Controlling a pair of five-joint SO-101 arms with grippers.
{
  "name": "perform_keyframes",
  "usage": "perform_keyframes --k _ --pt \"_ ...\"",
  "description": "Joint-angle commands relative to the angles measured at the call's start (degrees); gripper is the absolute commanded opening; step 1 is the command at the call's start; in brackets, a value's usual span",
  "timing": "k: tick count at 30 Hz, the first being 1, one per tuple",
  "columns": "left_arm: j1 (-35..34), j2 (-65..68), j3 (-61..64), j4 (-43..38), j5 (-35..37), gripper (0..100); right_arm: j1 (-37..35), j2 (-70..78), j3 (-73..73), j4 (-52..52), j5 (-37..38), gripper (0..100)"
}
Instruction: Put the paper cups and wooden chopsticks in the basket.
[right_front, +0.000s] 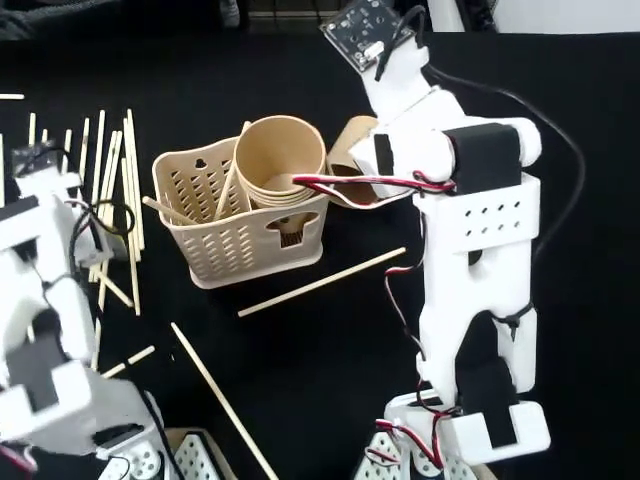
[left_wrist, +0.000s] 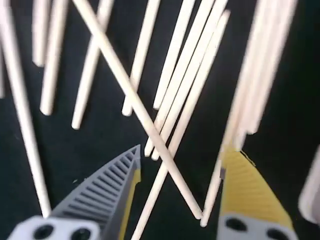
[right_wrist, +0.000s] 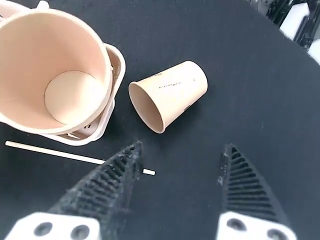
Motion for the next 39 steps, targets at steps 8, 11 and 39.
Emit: perform_keyframes --k 8,11,39 --pt "-5.05 13.19 -30.37 25.32 1.23 26 0.79 -1.27 -0.04 1.41 0.44 25.8" --pt "-7.16 14.07 -35.91 22.68 8.97 26 0.79 -1.27 -0.04 1.41 0.44 25.8" --pt "-3.56 42.37 -64.84 35.43 7.82 3 0.62 -1.36 2.86 -0.62 0.26 21.6"
